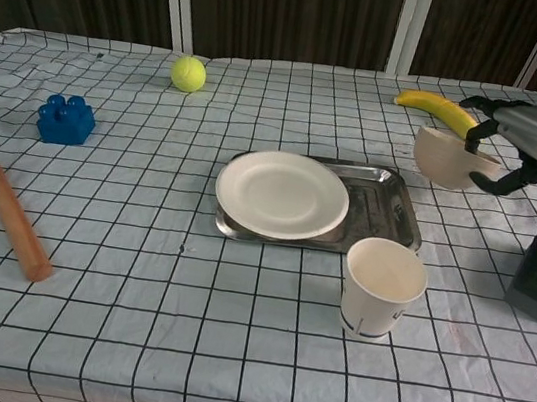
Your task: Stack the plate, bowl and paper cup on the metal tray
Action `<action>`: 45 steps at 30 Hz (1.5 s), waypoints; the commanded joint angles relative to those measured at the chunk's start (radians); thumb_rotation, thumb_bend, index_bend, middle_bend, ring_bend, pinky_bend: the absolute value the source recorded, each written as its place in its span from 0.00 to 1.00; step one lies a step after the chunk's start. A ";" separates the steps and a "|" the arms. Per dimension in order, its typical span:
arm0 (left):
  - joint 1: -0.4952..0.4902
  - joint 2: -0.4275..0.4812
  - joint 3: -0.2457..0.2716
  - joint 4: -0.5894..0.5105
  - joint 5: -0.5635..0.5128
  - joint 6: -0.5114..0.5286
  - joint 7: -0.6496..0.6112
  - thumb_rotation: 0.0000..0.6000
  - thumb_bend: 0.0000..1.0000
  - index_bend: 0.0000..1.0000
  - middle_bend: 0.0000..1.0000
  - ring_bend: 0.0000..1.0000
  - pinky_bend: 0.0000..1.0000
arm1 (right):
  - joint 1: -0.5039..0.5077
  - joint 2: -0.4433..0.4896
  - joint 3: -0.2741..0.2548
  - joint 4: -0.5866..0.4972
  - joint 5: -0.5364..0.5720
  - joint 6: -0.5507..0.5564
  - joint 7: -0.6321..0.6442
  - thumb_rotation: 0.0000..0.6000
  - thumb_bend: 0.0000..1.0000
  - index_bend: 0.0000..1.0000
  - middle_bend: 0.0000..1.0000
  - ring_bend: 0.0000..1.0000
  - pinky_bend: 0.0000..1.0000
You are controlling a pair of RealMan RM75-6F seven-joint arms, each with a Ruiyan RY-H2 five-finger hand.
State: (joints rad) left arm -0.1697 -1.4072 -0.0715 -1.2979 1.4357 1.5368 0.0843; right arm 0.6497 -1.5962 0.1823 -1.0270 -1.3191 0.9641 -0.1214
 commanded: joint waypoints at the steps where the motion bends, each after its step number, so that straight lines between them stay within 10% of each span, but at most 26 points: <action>1: 0.003 0.000 -0.002 0.002 -0.001 0.002 -0.003 1.00 0.34 0.00 0.00 0.00 0.00 | 0.010 0.029 0.020 -0.081 -0.018 0.037 -0.022 1.00 0.46 0.63 0.00 0.00 0.00; 11: 0.019 0.006 -0.013 0.013 -0.010 0.008 -0.021 1.00 0.34 0.00 0.00 0.00 0.00 | 0.085 -0.023 0.047 -0.211 -0.046 0.054 -0.135 1.00 0.46 0.63 0.00 0.00 0.00; 33: 0.038 0.015 -0.031 0.022 -0.021 -0.004 -0.047 1.00 0.34 0.00 0.00 0.00 0.00 | 0.182 -0.269 0.022 -0.062 -0.010 0.013 -0.303 1.00 0.46 0.61 0.01 0.00 0.00; 45: 0.034 0.016 -0.039 0.018 -0.023 -0.018 -0.043 1.00 0.34 0.00 0.00 0.00 0.00 | 0.155 -0.209 0.005 -0.139 0.012 0.029 -0.377 1.00 0.37 0.20 0.00 0.00 0.00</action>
State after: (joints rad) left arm -0.1356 -1.3909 -0.1104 -1.2804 1.4125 1.5191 0.0416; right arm 0.8114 -1.8183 0.1897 -1.1510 -1.3123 0.9874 -0.4875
